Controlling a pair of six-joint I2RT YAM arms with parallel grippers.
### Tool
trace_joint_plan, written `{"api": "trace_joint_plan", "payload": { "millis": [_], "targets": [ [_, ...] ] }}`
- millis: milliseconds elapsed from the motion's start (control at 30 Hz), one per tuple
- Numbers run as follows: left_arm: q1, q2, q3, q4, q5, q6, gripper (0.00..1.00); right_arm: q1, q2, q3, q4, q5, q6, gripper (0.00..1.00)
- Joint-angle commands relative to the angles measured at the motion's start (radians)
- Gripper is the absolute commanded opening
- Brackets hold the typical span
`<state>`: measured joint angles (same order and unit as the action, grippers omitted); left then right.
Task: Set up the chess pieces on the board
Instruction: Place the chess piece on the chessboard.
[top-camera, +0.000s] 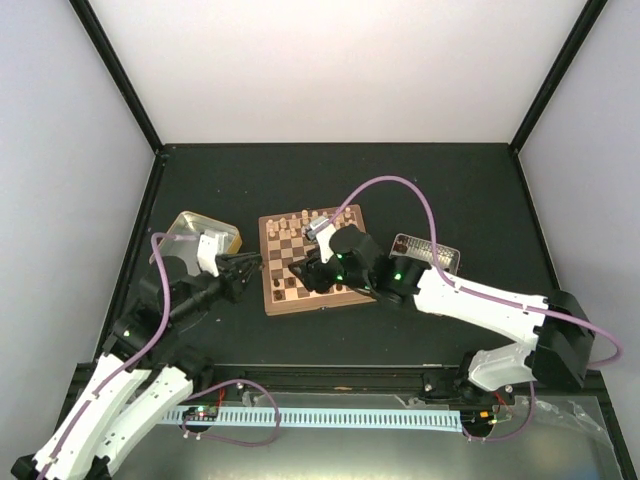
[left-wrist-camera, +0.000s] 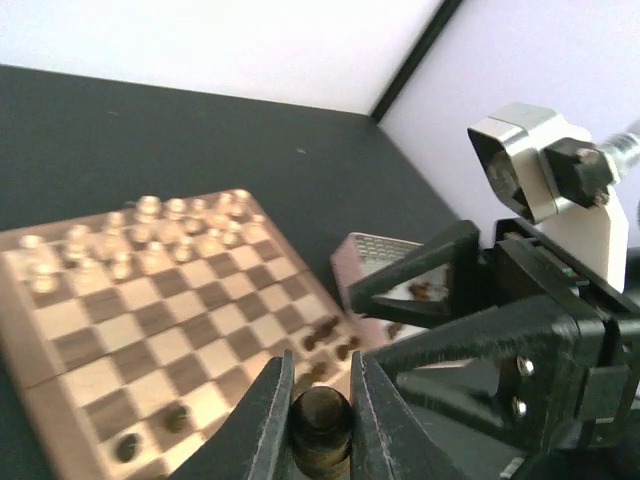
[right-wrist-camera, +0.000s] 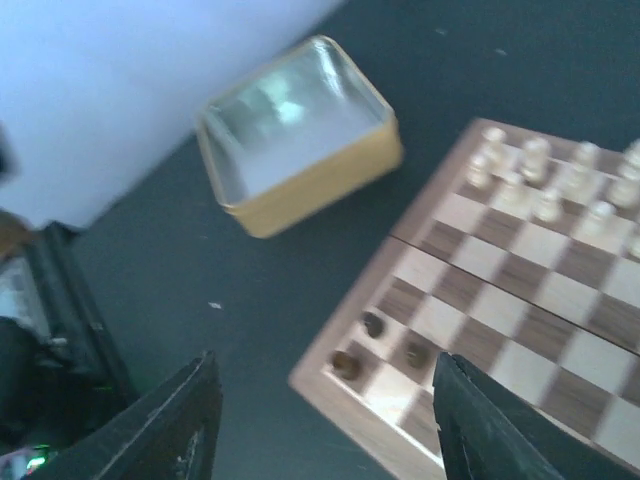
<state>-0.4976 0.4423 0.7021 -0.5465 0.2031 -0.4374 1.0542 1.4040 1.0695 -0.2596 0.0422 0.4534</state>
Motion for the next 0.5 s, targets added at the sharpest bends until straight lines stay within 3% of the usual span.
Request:
{"api": "trace_joint_plan", "payload": {
  "millis": [0,100,267,367,467],
  "targets": [
    [0.007,0.062,0.015,0.196,0.228,-0.172,0.03,0.013,-0.07,-0.071,0.272,-0.182,-0.152,0.61],
    [0.007,0.11,0.012,0.288,0.319,-0.26,0.04,0.03,-0.08,-0.057,0.288,-0.218,-0.19,0.63],
    [0.008,0.167,0.017,0.327,0.353,-0.323,0.04,0.044,-0.082,-0.049,0.308,-0.235,-0.212,0.62],
    [0.007,0.188,0.017,0.321,0.368,-0.333,0.03,0.046,-0.082,-0.04,0.311,-0.217,-0.208,0.55],
    [0.007,0.196,0.015,0.307,0.375,-0.332,0.03,0.047,-0.088,-0.042,0.309,-0.196,-0.204,0.38]
  ]
}}
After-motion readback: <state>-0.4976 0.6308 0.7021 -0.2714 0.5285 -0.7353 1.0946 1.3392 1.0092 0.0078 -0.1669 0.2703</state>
